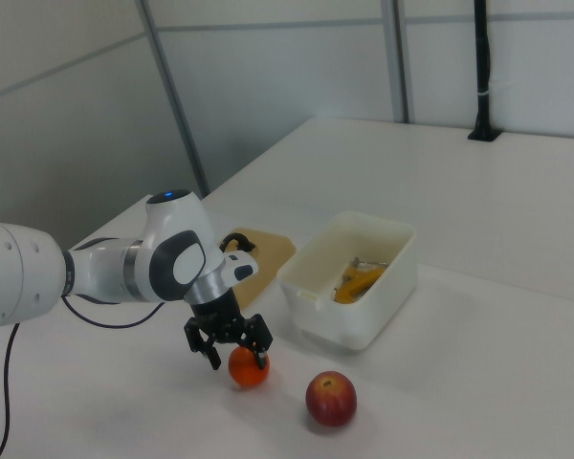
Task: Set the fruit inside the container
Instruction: 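Close the gripper around the orange and lift it, then carry the orange over the white container and release it inside, then move the gripper to the red apple and grasp it, then lift the apple, carry it over the container and release it inside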
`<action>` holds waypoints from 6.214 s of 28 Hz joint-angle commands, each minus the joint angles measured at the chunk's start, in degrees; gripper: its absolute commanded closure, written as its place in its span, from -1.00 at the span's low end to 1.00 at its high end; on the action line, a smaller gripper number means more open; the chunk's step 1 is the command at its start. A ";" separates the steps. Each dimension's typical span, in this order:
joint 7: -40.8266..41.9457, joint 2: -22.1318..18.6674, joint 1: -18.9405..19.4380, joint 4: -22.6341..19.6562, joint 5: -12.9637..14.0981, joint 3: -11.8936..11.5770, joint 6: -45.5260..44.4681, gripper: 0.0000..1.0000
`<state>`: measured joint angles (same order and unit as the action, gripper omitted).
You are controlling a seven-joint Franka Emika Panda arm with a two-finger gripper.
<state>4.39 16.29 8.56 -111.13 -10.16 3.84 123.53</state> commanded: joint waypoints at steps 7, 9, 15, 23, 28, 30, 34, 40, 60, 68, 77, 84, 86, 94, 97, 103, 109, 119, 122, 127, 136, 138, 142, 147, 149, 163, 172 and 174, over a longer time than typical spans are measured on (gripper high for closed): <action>-4.92 5.23 0.06 3.37 -5.47 0.29 4.62 -0.85; -4.92 5.24 0.06 3.55 -5.83 0.29 4.62 -0.66; -4.83 4.98 0.06 3.55 -5.83 0.29 4.44 0.47; -5.19 2.87 0.06 4.77 -4.78 0.38 3.74 0.92; -5.19 2.34 -0.12 11.52 -1.98 0.38 -3.09 0.92; -5.19 2.43 -0.38 14.26 -0.74 0.38 -5.65 0.92; -5.19 2.43 -2.13 20.07 1.98 0.20 -7.86 0.91; -5.36 2.78 -3.90 24.29 3.84 -0.15 -6.99 0.90; -5.98 11.04 -7.32 26.84 1.90 -0.76 9.10 -0.80; -5.54 7.09 -7.32 27.28 2.61 -1.55 1.64 -1.00; 0.43 3.92 -7.41 26.76 2.34 -1.55 -17.78 -1.00; 4.39 3.57 -9.17 24.91 1.82 -1.55 -23.42 -1.00; 4.48 3.83 -9.87 23.25 1.38 -1.47 -23.16 -1.00; 4.66 4.54 -11.10 19.11 -2.49 -1.47 -22.81 -1.00; 6.40 4.62 -11.80 17.54 -3.54 -1.47 -22.81 -1.00; 7.47 5.76 -12.16 16.74 -4.86 -1.38 -22.72 -1.00; 7.38 7.87 -12.07 16.82 -5.83 -1.38 -22.45 -1.00; 7.03 10.07 -12.16 17.09 -7.15 -1.38 -19.03 -1.00; 7.03 10.25 -12.25 17.09 -7.41 -1.47 -18.41 -1.00; 6.94 11.04 -12.33 17.09 -8.55 -1.38 -18.15 -1.00; 6.94 11.30 -12.33 16.91 -9.70 -1.38 -18.24 0.82; 6.94 11.04 -12.33 17.17 -9.17 -1.38 -18.58 1.00; 6.77 9.73 -12.33 17.44 -8.47 -1.38 -18.94 1.00; 6.77 6.74 -12.25 19.98 -3.56 -1.38 -19.73 1.00; 6.68 6.12 -12.33 22.88 -1.18 -1.38 -20.78 0.98; -3.58 5.24 -11.72 28.08 3.75 0.37 -8.60 0.86; -7.47 7.00 -10.14 27.99 2.96 0.73 -0.66 -0.04; -7.47 6.91 -10.05 27.99 2.96 0.73 -0.83 -1.00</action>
<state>-1.62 23.03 -2.42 -83.16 -7.20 4.77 121.52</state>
